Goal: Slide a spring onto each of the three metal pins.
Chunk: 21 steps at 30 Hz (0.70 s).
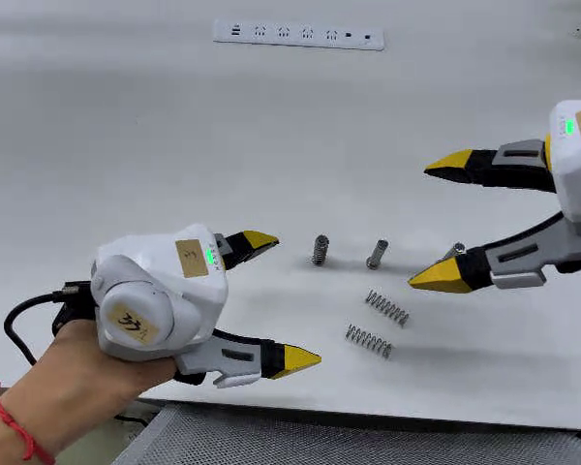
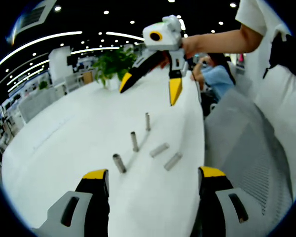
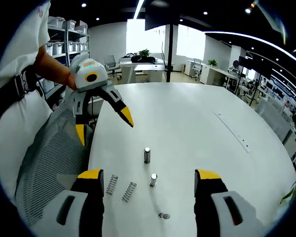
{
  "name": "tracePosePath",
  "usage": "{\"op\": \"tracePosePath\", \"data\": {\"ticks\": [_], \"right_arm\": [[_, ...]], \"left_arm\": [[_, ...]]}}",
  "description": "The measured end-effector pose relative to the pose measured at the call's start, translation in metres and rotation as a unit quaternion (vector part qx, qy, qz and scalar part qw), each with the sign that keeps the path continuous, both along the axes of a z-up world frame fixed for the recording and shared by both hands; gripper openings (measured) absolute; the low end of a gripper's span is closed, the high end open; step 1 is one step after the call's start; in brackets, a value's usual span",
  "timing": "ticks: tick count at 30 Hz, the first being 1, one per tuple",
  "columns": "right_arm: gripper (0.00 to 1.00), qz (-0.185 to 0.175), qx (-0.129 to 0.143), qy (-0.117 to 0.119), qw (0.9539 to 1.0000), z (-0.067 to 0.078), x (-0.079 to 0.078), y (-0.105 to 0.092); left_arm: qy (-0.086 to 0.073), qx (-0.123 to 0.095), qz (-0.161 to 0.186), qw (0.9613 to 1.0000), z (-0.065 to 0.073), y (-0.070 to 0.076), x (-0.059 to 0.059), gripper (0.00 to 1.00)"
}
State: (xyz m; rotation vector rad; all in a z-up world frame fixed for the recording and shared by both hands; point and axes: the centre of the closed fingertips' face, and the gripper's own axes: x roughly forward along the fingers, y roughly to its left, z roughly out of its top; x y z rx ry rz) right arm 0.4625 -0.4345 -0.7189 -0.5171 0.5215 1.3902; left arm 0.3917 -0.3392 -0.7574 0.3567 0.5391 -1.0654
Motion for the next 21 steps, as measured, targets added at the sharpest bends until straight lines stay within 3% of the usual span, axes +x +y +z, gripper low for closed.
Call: {"op": "tracePosePath", "data": {"ticks": [6, 9, 12, 18, 21], "right_arm": [[0.83, -0.013, 0.022, 0.006, 0.9996, -0.001, -0.013, -0.019], [0.87, -0.023, 0.043, 0.011, 0.9987, 0.001, -0.018, -0.027], [0.89, -0.033, 0.048, 0.01, 0.9983, -0.003, -0.022, -0.039], [0.9, -0.059, 0.054, 0.017, 0.9966, -0.008, -0.027, -0.061], [0.9, -0.07, 0.056, 0.018, 0.9958, -0.011, -0.029, -0.069]], "left_arm": [[-0.007, 0.032, -0.04, 0.9987, -0.007, -0.008, -0.005, 0.7], [-0.007, 0.047, -0.063, 0.9969, -0.011, -0.014, -0.008, 0.63], [-0.007, 0.062, -0.087, 0.9942, -0.016, -0.023, -0.009, 0.6], [-0.002, 0.102, -0.139, 0.9851, -0.033, -0.038, -0.012, 0.49], [-0.004, 0.127, -0.164, 0.9782, -0.044, -0.045, -0.011, 0.41]]}}
